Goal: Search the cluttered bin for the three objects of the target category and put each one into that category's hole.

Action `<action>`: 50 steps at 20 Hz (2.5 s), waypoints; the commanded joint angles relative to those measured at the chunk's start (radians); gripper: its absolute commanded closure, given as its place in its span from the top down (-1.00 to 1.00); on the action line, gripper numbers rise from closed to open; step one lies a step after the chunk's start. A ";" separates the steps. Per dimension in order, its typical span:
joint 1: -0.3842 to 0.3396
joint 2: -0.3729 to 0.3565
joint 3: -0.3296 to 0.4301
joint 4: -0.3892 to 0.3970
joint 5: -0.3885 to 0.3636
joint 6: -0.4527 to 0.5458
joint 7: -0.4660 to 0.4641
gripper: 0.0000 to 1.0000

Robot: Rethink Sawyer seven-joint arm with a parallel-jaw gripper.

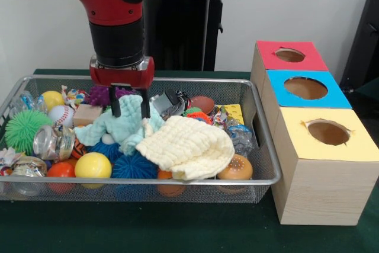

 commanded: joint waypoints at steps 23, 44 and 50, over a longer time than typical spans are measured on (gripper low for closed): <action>0.021 0.002 -0.151 0.008 0.038 -0.137 0.155 1.00; 0.120 0.117 -0.321 -0.022 0.106 -0.291 0.211 1.00; 0.084 0.120 -0.320 -0.020 0.131 -0.309 0.158 1.00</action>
